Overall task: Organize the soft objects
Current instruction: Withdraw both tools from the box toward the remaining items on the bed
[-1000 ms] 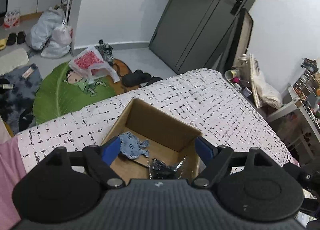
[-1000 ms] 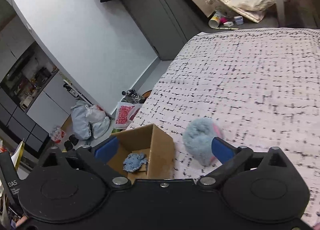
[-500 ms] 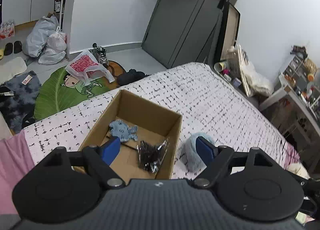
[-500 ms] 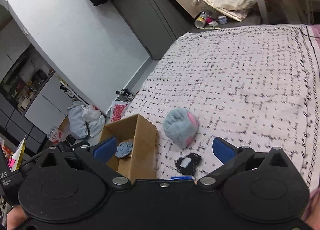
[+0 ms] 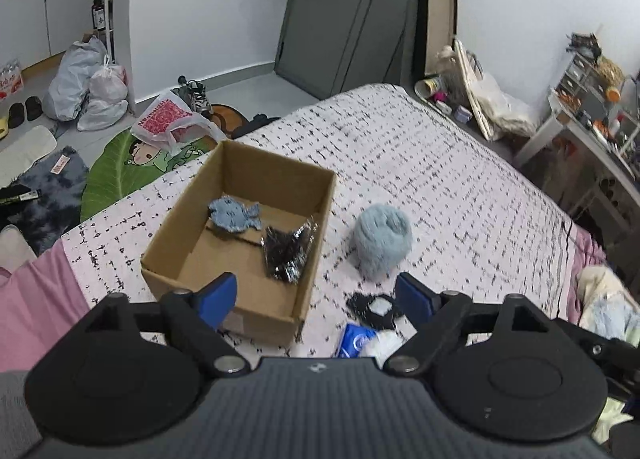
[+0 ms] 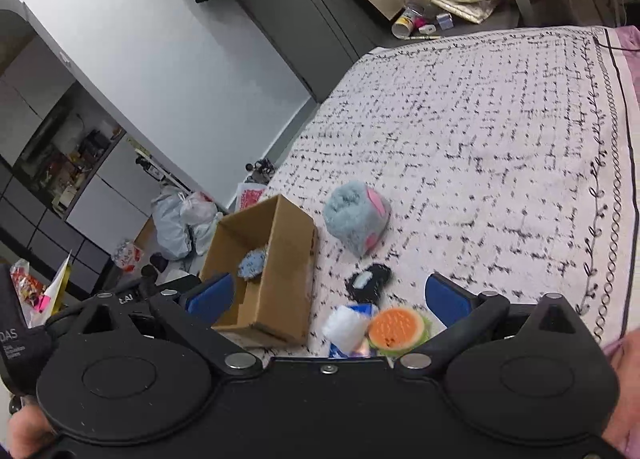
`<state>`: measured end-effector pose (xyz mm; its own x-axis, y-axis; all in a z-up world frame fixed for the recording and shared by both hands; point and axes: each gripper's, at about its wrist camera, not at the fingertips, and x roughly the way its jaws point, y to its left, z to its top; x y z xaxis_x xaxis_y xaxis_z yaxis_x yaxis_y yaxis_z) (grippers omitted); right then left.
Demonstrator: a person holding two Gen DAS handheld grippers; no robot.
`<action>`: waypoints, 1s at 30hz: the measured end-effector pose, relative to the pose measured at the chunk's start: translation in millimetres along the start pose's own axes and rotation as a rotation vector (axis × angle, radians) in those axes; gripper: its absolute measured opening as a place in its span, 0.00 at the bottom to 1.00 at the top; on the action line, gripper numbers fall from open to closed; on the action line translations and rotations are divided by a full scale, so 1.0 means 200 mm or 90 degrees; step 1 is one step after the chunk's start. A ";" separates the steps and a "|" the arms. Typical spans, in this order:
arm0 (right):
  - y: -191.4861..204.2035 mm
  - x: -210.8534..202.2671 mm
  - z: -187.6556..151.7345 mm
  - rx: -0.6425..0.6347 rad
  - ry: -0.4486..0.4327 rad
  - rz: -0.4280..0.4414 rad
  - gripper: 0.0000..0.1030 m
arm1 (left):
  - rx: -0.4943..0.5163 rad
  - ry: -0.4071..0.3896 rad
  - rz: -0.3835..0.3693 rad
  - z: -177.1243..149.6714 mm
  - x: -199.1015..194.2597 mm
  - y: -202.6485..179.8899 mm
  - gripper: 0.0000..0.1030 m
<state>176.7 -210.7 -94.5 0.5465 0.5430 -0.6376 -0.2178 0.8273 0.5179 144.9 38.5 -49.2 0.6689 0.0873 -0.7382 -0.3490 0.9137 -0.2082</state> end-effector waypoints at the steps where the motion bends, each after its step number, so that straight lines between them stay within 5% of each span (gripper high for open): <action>1: -0.01 -0.01 0.00 0.003 -0.001 -0.005 1.00 | 0.008 -0.001 0.004 -0.01 -0.01 -0.02 0.85; 30: -0.23 0.01 -0.07 0.090 0.055 0.048 1.00 | 0.066 0.043 0.060 -0.19 0.04 -0.28 0.86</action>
<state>176.5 -245.7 -126.6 0.4597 0.6179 -0.6378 -0.1361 0.7588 0.6369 145.5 -26.5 -68.3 0.5894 0.1507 -0.7936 -0.3364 0.9390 -0.0715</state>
